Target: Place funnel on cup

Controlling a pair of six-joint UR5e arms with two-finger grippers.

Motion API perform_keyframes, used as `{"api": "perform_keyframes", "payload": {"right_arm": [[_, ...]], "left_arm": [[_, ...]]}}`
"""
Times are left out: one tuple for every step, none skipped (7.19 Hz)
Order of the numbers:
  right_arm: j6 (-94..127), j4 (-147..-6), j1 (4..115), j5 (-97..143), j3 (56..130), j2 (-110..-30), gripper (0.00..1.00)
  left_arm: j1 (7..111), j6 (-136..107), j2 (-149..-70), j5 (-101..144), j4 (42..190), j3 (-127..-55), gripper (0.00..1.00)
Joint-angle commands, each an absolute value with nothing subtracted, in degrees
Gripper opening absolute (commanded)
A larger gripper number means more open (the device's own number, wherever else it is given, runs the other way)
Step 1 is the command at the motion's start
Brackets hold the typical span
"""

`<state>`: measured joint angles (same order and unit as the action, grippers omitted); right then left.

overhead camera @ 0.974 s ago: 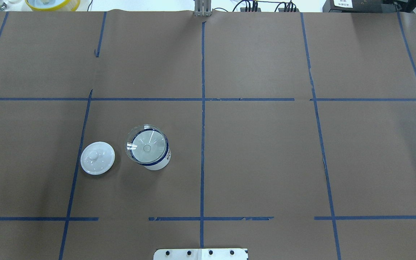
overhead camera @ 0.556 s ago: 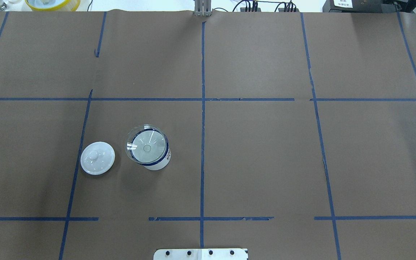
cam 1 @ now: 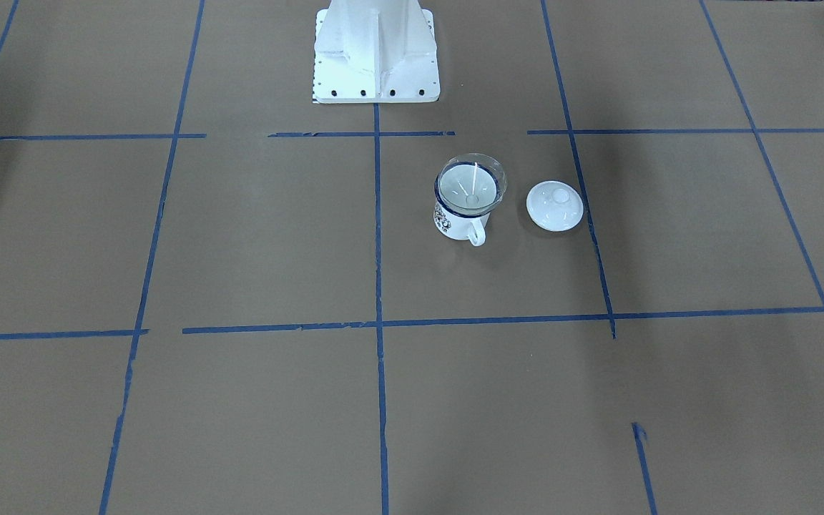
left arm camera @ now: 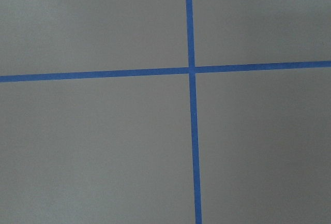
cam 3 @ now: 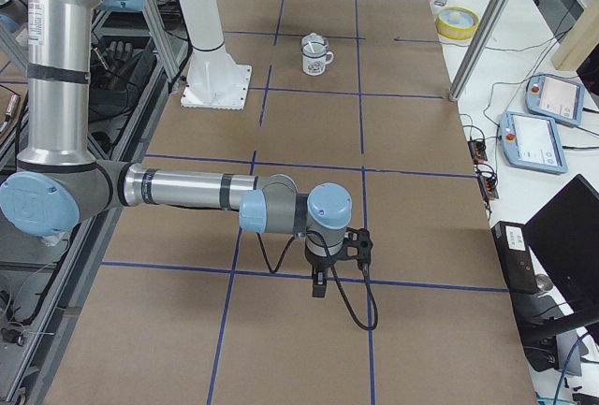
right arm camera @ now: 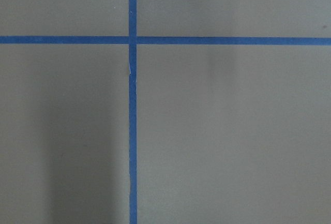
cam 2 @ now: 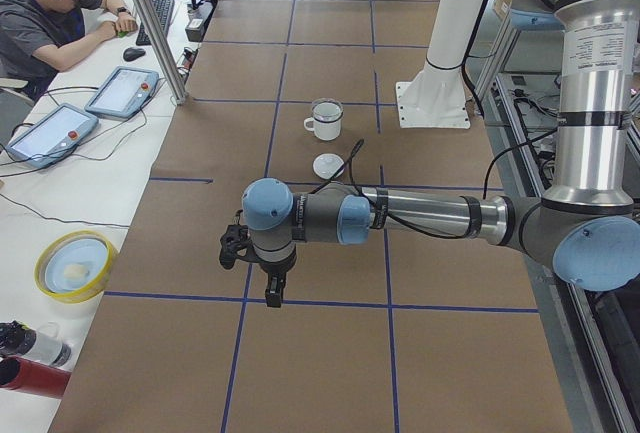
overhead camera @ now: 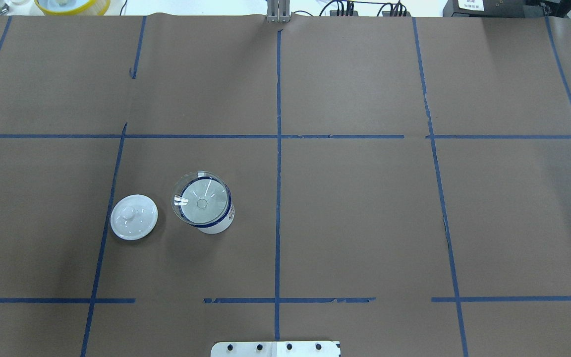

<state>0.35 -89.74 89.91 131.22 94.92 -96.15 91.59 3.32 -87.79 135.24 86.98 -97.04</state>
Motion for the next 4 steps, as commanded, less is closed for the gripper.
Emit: {"api": "perform_keyframes", "payload": {"right_arm": [[0.35, -89.74, 89.91, 131.22, 94.92, -96.15, 1.00], [0.35, -89.74, 89.91, 131.22, 94.92, -96.15, 1.00], [0.35, -89.74, 89.91, 131.22, 94.92, -96.15, 1.00], [0.35, -89.74, 89.91, 131.22, 94.92, -96.15, 1.00]], "left_arm": [[91.58, 3.43, -87.80, 135.26, 86.92, -98.17, 1.00], [91.58, 3.43, -87.72, 135.26, 86.92, -98.52, 1.00], [91.58, 3.43, -87.80, 135.35, 86.92, -98.61, 1.00], [91.58, 3.51, -87.80, 135.35, 87.01, -98.70, 1.00]]}}
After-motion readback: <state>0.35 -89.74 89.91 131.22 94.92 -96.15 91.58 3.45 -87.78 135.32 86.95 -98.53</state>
